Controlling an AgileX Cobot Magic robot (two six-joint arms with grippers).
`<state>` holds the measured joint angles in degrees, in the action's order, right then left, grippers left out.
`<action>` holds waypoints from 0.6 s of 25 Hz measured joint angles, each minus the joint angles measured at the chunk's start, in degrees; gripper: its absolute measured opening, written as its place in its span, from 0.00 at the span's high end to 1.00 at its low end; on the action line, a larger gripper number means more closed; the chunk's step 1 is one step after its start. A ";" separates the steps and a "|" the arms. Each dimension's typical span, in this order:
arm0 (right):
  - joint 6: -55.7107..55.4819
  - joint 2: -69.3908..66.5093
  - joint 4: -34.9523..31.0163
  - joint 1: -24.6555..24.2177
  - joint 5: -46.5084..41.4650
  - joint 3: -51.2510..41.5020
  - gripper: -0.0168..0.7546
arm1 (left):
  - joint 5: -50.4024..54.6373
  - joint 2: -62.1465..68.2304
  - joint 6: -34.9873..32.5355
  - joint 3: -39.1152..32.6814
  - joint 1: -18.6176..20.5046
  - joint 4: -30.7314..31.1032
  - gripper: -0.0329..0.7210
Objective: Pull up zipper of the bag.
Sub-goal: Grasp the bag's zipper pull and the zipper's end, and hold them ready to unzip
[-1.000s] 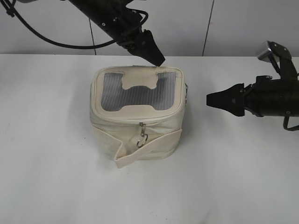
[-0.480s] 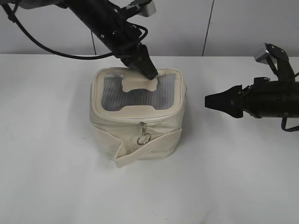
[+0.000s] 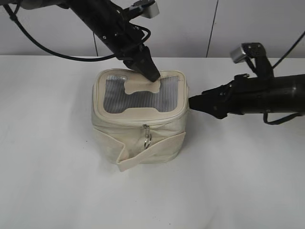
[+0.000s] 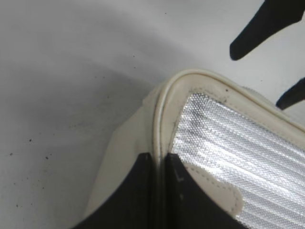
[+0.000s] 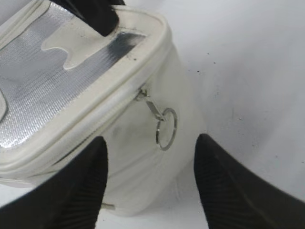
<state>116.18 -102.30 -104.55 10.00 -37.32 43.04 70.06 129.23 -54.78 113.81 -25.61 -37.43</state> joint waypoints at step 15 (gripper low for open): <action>-1.11 -8.07 0.00 4.70 7.78 8.51 0.44 | -0.06 0.00 0.25 0.00 0.00 0.16 0.89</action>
<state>115.06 -110.38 -104.55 14.70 -29.54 51.54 70.00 129.23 -54.53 113.81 -25.61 -37.27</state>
